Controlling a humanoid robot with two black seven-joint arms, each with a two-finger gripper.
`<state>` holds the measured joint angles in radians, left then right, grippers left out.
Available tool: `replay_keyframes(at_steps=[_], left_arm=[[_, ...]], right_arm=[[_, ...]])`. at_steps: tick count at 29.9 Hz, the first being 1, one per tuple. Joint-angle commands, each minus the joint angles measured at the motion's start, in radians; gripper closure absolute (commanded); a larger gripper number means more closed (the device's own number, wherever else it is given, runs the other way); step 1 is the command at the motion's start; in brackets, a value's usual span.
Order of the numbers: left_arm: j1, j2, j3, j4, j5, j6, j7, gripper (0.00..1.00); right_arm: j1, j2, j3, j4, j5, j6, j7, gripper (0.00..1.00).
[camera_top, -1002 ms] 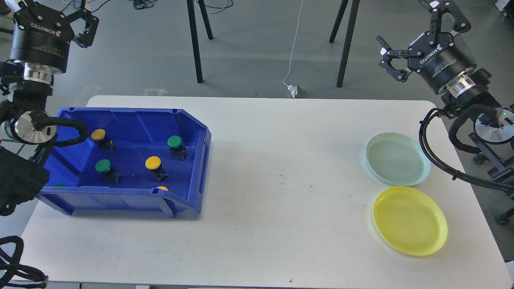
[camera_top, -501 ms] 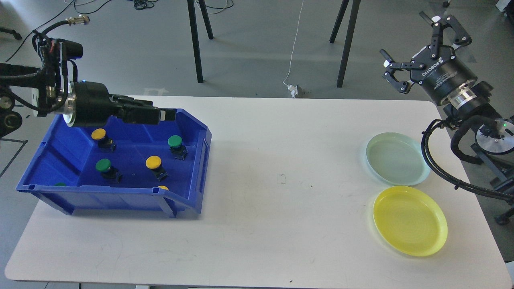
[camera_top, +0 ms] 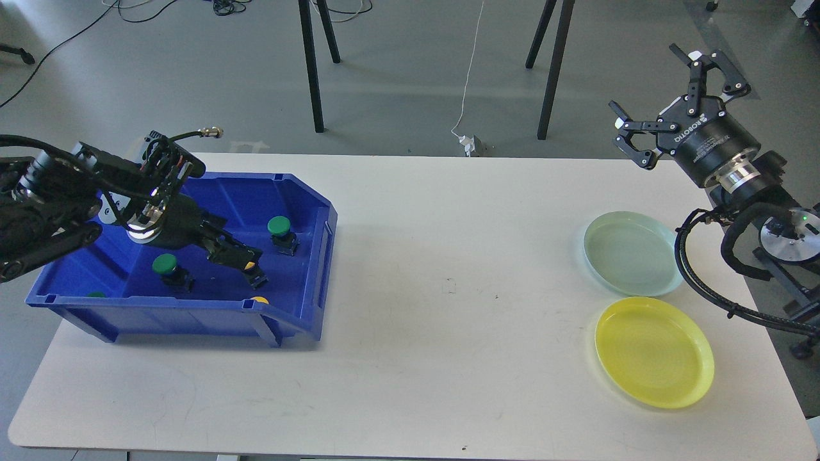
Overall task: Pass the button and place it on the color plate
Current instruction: 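Lower the left gripper into the bin and grasp the yellow button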
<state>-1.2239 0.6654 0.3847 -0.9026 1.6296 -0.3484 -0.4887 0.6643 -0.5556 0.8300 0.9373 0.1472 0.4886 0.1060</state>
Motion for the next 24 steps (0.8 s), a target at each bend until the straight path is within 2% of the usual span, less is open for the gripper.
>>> replay_keyframes(at_steps=[1, 8, 20, 24], left_arm=[[0.029, -0.020, 0.000, 0.030, 0.000, 0.014, 0.000, 0.00], [0.043, -0.023, -0.001, 0.040, -0.005, 0.014, 0.000, 0.01], [0.090, -0.081, -0.001, 0.126, -0.010, 0.039, 0.000, 0.02], [0.090, -0.095, -0.003, 0.142, -0.010, 0.040, 0.000, 0.05]], right_arm=[[-0.005, -0.001, 0.000, 0.000, 0.000, 0.000, 0.000, 0.00], [-0.008, -0.001, 0.000, 0.000, 0.000, 0.000, 0.000, 0.00], [-0.028, -0.012, 0.003, 0.003, 0.000, 0.000, 0.000, 0.00], [-0.032, -0.015, 0.003, 0.003, 0.000, 0.000, 0.000, 0.00]])
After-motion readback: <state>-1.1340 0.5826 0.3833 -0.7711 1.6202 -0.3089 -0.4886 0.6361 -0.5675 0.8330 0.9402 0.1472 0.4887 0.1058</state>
